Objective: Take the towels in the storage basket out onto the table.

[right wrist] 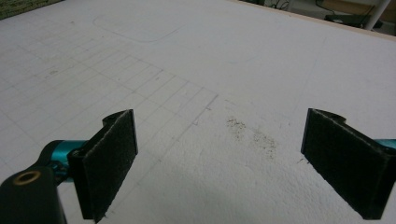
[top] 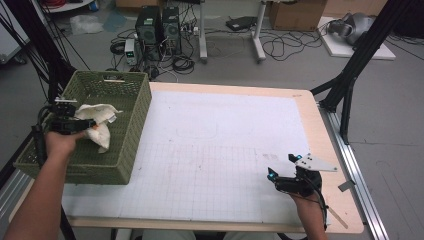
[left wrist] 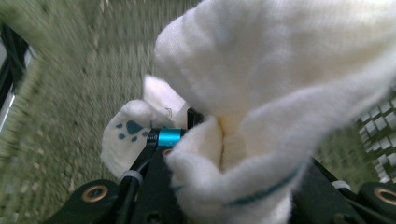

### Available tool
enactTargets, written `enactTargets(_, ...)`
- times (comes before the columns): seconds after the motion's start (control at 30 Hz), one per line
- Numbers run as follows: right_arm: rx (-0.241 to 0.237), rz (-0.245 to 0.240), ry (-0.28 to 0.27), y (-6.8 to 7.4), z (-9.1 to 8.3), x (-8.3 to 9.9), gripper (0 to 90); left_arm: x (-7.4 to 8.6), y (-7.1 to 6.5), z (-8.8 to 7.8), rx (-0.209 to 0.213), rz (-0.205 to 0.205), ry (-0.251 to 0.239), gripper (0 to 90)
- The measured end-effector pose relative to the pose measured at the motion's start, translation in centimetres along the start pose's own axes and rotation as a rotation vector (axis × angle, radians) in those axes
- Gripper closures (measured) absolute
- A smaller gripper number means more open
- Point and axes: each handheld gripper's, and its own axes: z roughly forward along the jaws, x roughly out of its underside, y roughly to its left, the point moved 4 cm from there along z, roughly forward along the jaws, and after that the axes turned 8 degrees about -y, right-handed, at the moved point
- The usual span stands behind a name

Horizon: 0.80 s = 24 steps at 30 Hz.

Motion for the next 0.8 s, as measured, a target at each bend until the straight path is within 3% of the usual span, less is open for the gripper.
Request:
enactTargets(0.03,0.0,-0.003,0.0,0.0,0.0,0.0,10.0,-0.4,0.1,-0.7,0.006,-0.003,-0.046,77.9)
enactTargets(0.07,0.0,-0.003,0.0,0.0,0.0,0.0,10.0,-0.4,0.1,-0.7,0.006,-0.003,-0.046,78.0)
enactTargets(0.37,-0.005,-0.004,-0.004,0.1,0.1,-0.2,10.0,-2.8,-0.7,-3.9,0.053,-0.013,-0.274,80.5)
enactTargets(0.57,-0.004,-0.002,-0.004,0.1,0.1,-0.2,10.0,-4.3,-1.4,-5.6,0.088,-0.014,-0.352,81.2)
enactTargets(0.8,-0.003,-0.002,-0.002,0.1,0.1,-0.2,10.0,-5.8,-2.5,-7.2,0.118,0.013,-0.411,81.3)
